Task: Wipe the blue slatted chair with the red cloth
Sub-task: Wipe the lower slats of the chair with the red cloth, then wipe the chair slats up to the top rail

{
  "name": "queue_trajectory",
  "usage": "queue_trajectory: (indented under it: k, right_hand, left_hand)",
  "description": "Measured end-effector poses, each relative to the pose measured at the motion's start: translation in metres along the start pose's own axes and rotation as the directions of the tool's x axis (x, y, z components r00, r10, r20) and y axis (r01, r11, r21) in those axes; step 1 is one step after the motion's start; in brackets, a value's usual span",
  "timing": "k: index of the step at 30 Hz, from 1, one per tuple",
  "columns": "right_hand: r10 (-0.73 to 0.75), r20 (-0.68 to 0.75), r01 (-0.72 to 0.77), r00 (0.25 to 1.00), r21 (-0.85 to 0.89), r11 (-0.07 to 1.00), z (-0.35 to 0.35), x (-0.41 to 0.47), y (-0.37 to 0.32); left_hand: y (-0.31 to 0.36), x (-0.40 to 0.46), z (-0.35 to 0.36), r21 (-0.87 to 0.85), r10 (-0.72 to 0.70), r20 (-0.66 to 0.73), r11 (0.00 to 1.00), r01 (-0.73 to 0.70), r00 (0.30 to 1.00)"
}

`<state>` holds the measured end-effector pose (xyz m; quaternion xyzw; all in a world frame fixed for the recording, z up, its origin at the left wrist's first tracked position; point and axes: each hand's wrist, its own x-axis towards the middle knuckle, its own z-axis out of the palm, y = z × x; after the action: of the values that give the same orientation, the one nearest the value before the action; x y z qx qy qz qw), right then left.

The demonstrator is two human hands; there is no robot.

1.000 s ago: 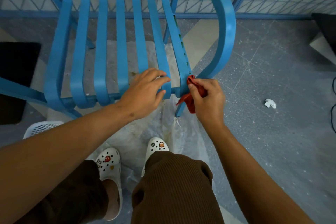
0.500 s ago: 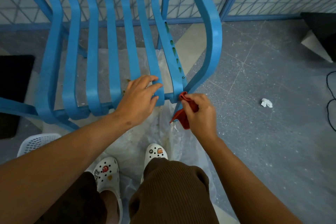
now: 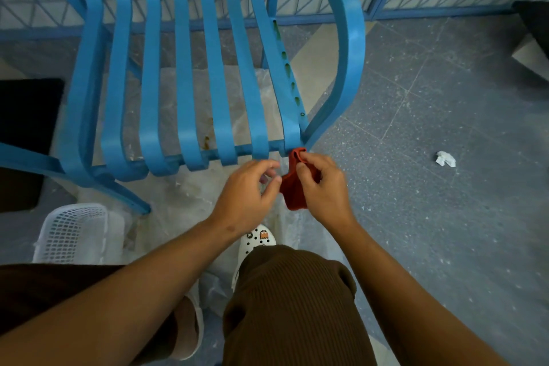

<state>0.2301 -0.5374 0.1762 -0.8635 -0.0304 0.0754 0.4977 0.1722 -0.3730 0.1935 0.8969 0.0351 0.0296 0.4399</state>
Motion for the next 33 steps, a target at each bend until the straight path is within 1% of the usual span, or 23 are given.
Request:
queue_trajectory:
  k: [3, 5, 7, 11, 13, 16, 18, 21, 25, 27, 31, 33]
  right_hand:
    - [0.129, 0.133, -0.157, 0.983, 0.222, 0.962, 0.002, -0.009, -0.006]
    - [0.171, 0.205, -0.231, 0.964, 0.318, 0.920, 0.004, -0.013, -0.005]
    - [0.177, 0.236, -0.255, 0.955, 0.357, 0.899, 0.006, -0.014, -0.002]
    - [0.165, 0.263, -0.257, 0.951, 0.372, 0.892, 0.007, -0.016, 0.000]
    - [0.127, 0.244, -0.215, 0.961, 0.377, 0.901, 0.009, -0.020, -0.001]
    - [0.046, 0.156, -0.097, 0.987, 0.343, 0.934, 0.009, -0.021, -0.003]
    - [0.011, 0.110, -0.047, 0.994, 0.330, 0.943, 0.008, -0.019, -0.007]
    - [-0.029, 0.066, 0.007, 0.997, 0.312, 0.950, 0.005, -0.014, -0.015]
    - [-0.104, 0.037, 0.086, 0.994, 0.320, 0.943, -0.001, -0.004, -0.036]
    - [-0.133, 0.014, 0.122, 0.991, 0.319, 0.940, -0.008, -0.001, -0.050]
    - [-0.193, -0.083, 0.207, 0.978, 0.227, 0.952, -0.027, -0.006, -0.080]
    - [-0.209, -0.125, 0.232, 0.970, 0.220, 0.947, -0.039, -0.009, -0.094]
  left_hand:
    - [0.002, -0.004, 0.019, -0.176, -0.087, 0.024, 0.980, 0.090, 0.996]
    - [0.002, -0.003, 0.025, -0.229, -0.123, 0.033, 0.965, 0.127, 0.992]
    - [-0.001, -0.003, 0.031, -0.228, -0.146, 0.045, 0.962, 0.153, 0.988]
    - [-0.006, -0.003, 0.039, -0.226, -0.182, 0.093, 0.954, 0.199, 0.979]
    - [-0.006, -0.002, 0.040, -0.249, -0.179, 0.076, 0.949, 0.192, 0.981]
    - [-0.001, 0.002, 0.037, -0.299, -0.111, 0.030, 0.947, 0.115, 0.993]
    - [0.005, 0.006, 0.032, -0.298, -0.076, 0.000, 0.952, 0.073, 0.997]
    - [0.010, 0.016, 0.027, -0.286, -0.072, -0.028, 0.956, 0.061, 0.997]
    - [0.024, 0.029, 0.013, -0.330, -0.072, -0.047, 0.942, 0.052, 0.996]
    - [0.034, 0.032, 0.002, -0.386, -0.064, -0.037, 0.921, 0.044, 0.997]
    - [0.052, 0.040, -0.029, -0.540, -0.004, 0.055, 0.841, 0.033, 0.998]
    - [0.064, 0.046, -0.042, -0.593, 0.026, 0.080, 0.805, 0.027, 0.996]
